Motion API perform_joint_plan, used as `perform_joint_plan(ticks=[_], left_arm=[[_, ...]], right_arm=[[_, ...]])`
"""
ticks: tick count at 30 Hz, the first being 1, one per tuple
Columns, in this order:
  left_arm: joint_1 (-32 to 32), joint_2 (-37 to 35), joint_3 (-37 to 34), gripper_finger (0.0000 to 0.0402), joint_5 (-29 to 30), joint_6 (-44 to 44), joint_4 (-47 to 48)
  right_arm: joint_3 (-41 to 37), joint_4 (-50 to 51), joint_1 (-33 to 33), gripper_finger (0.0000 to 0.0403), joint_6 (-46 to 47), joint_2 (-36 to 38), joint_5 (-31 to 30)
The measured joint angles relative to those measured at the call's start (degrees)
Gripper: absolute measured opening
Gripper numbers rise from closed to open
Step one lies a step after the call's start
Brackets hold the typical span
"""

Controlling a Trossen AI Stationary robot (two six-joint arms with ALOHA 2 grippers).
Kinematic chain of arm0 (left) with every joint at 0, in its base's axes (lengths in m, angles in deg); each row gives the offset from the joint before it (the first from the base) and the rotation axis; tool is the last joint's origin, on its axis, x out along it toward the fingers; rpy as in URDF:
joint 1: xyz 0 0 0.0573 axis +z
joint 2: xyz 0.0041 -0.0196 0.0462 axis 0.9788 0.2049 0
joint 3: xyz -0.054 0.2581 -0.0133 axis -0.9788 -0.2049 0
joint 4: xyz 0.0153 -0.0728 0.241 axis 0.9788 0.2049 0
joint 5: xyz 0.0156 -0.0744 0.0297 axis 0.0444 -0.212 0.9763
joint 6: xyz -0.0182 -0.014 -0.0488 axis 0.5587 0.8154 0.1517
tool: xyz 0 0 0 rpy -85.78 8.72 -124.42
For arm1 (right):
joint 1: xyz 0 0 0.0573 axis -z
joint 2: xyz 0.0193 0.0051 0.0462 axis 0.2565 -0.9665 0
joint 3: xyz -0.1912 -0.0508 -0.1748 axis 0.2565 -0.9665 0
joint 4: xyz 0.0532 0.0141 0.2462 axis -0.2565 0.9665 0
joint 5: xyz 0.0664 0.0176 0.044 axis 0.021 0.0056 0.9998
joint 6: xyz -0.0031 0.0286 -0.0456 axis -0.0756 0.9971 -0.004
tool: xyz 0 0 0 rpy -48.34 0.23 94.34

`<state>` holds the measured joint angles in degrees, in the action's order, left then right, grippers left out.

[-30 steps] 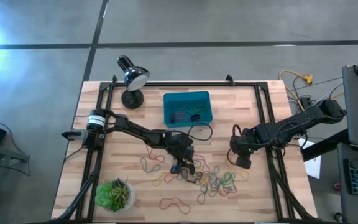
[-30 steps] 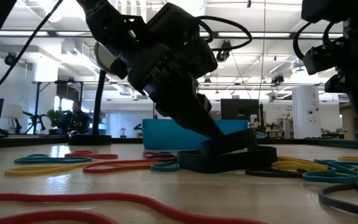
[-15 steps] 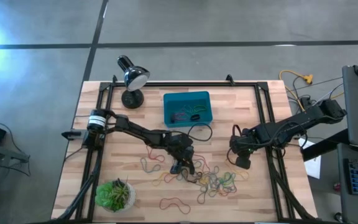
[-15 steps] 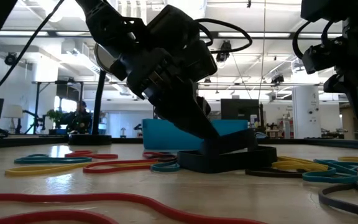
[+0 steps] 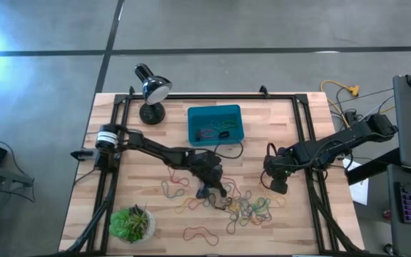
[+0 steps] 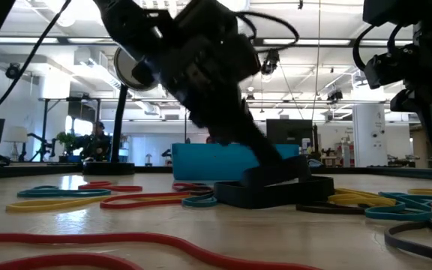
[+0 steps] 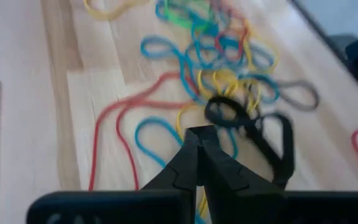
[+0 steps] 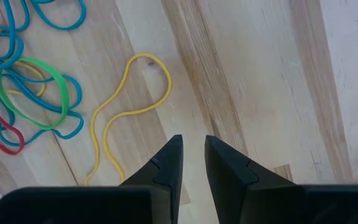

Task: Pick and place rubber bands into bin
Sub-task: Put the black rubber band into the blue bin

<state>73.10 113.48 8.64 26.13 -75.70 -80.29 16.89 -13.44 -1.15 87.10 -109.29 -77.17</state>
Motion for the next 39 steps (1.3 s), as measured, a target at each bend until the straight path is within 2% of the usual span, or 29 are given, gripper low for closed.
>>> perform_joint_plan(ticks=[4,7,14,19,24,31,39], left_arm=[[0.1,-3.74,0.34,0.0002,1.27,0.06,0.25],[0.25,-7.2,0.52,0.0002,6.53,-0.12,0.39],[2.98,-13.73,0.53,0.0002,28.39,-2.41,4.94],[7.21,-15.35,0.37,0.0002,37.48,-2.97,12.1],[12.35,-15.38,0.04,0.0002,39.27,-2.93,17.61],[18.39,-15.38,-2.53,0.0002,39.28,-2.92,17.92],[20.12,-15.07,-3.02,0.0008,39.19,-4.22,18.07]], right_arm=[[0.02,-0.11,0.0,0.0058,-0.02,-0.01,-1.02],[0.02,-0.86,0.0,0.0057,-0.02,-0.02,-1.16],[0.02,-3.67,0.0,0.0057,-0.02,-0.02,-2.57],[0.02,-5.68,0.02,0.0057,1.52,0.0,-2.59],[0.02,-6.8,0.02,0.0057,2.86,-0.02,-2.62],[0.02,-8.03,0.0,0.0057,3.02,-0.02,-2.62],[0.02,-10.79,0.01,0.0056,3.21,-0.02,-3.96]])
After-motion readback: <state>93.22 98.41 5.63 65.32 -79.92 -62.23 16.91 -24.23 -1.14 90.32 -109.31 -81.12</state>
